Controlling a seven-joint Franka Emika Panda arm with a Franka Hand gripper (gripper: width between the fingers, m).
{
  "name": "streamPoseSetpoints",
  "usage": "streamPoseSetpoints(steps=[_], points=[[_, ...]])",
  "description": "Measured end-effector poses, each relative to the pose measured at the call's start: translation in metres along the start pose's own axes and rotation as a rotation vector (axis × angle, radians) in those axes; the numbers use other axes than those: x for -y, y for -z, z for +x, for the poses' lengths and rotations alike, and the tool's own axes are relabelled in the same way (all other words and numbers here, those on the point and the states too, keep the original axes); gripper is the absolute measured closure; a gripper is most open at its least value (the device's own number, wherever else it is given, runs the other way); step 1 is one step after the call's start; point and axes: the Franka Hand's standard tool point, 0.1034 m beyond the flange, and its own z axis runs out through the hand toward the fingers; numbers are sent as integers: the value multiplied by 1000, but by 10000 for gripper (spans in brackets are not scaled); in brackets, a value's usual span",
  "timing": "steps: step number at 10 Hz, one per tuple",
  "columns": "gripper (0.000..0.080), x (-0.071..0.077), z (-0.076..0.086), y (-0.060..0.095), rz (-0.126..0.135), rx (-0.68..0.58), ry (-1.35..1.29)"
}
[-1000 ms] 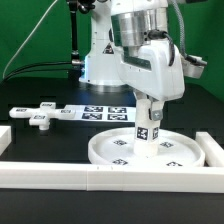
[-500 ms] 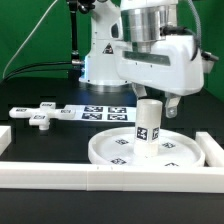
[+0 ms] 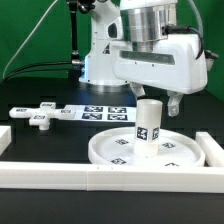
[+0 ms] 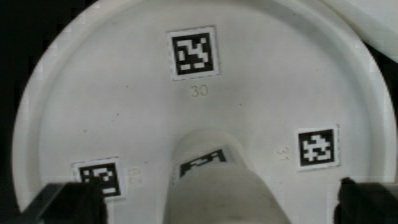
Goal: Assemble round table
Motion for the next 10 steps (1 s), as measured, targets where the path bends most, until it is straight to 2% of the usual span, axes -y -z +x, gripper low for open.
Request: streamPoseSetpoints(steps=[1,2,3,6,7,8,10], points=[[150,3,-2,2,-29,-7,95],[150,0,3,7,-38,12,185],[150,-3,10,10,-35,8,196],[150,-2,7,7,-39,12,326],[150,-3,6,7,-46,8,441],[150,-1,3,7,-77,-18,641],[150,-3,-4,5,-91,-21,938]])
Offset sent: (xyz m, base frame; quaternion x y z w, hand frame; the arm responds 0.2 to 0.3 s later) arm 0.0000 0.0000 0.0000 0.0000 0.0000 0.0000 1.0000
